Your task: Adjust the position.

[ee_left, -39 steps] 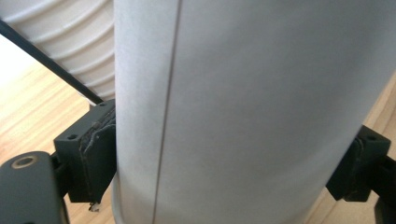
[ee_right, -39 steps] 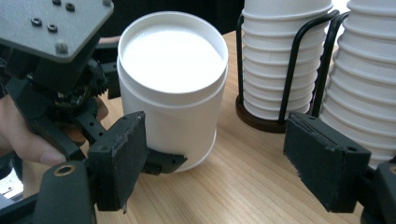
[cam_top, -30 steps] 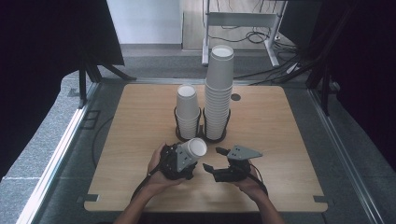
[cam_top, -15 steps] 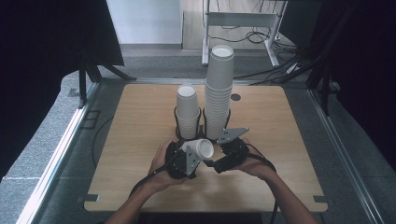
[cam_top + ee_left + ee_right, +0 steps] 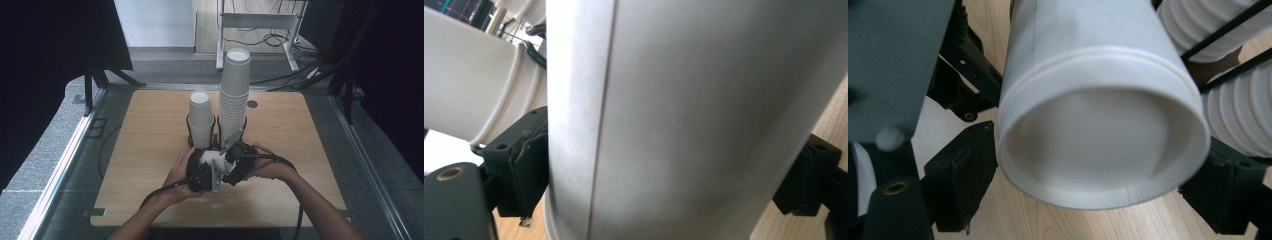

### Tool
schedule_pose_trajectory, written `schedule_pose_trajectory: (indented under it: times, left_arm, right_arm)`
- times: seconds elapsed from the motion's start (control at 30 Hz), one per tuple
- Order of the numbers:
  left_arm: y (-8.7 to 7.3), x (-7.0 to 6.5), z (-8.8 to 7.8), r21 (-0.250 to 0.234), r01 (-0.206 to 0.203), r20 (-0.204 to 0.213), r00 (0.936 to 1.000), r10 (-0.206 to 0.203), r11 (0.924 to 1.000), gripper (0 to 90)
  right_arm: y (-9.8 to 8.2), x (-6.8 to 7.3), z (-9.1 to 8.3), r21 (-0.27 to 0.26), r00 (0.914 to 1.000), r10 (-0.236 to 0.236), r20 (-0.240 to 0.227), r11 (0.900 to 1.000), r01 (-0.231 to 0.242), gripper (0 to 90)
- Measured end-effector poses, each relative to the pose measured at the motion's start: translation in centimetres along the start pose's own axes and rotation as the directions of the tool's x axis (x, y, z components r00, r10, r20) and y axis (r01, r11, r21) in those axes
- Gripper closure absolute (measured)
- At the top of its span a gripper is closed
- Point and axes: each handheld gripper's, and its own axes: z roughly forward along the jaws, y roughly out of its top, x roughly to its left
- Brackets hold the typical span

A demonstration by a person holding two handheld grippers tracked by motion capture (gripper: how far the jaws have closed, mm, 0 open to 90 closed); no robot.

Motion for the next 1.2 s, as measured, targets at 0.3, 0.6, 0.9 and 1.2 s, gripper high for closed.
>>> schedule_pose_trajectory:
  times: [0.3, 0.6, 0.9, 1.2]
  left_arm:
    - [0.8, -1.5, 0.3, -0.045, 0.023, 0.036, 0.9991, -0.021, 0.9987, 12.2]
    - [1.3, -2.1, 0.6, -0.038, 0.001, 0.048, 0.9988, 0.001, 0.9993, 12.1]
    - [1.3, -1.6, 0.7, 0.023, -0.060, 0.063, 0.9963, 0.058, 0.9979, 8.6]
    - [1.1, -1.6, 0.4, -0.015, -0.010, 0.069, 0.9975, 0.011, 0.9998, 0.0]
  right_arm:
    - [0.0, -0.1, 0.7, 0.053, 0.9989, -0.043, -0.020, 0.998, 0.044, 19.9]
    - [-0.4, -0.6, 1.3, 0.109, 0.9971, -0.036, -0.067, 0.993, 0.043, 19.9]
    - [-1.0, -1.4, 1.4, 0.107, 0.9956, 0.014, -0.092, 0.994, -0.004, 24.2]
    - [-1.8, -1.7, 1.4, 0.073, 0.9954, 0.037, -0.088, 0.997, -0.030, 24.4]
